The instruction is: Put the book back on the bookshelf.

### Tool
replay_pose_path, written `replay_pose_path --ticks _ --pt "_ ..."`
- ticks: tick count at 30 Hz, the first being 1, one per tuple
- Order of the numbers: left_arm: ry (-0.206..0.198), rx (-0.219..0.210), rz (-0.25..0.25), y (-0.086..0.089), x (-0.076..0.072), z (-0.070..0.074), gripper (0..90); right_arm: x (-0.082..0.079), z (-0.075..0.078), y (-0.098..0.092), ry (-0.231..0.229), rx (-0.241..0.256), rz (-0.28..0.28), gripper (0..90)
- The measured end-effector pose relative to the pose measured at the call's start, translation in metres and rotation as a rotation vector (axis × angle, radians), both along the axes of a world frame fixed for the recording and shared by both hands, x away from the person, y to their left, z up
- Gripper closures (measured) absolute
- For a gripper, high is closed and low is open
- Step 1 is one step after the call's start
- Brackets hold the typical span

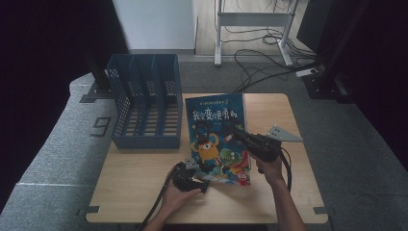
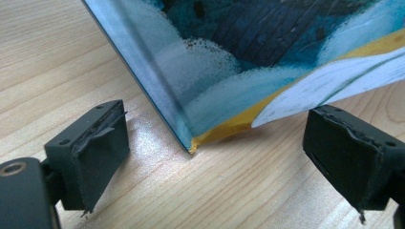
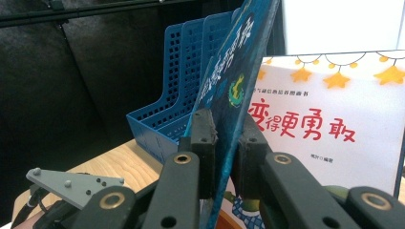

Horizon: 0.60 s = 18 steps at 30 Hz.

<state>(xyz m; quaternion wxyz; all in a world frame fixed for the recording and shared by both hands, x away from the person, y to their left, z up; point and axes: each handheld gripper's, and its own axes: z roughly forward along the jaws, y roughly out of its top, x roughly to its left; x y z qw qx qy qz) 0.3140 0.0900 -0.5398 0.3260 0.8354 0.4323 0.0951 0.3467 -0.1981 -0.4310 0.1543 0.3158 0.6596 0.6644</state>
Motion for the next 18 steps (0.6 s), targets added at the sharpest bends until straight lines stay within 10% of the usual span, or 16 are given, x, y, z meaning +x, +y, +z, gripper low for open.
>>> replay_pose_path --ticks 18 --pt "-0.012 0.019 0.024 -0.004 0.015 -0.001 8.1 0.004 0.003 0.002 -0.065 -0.007 0.025 81.7"
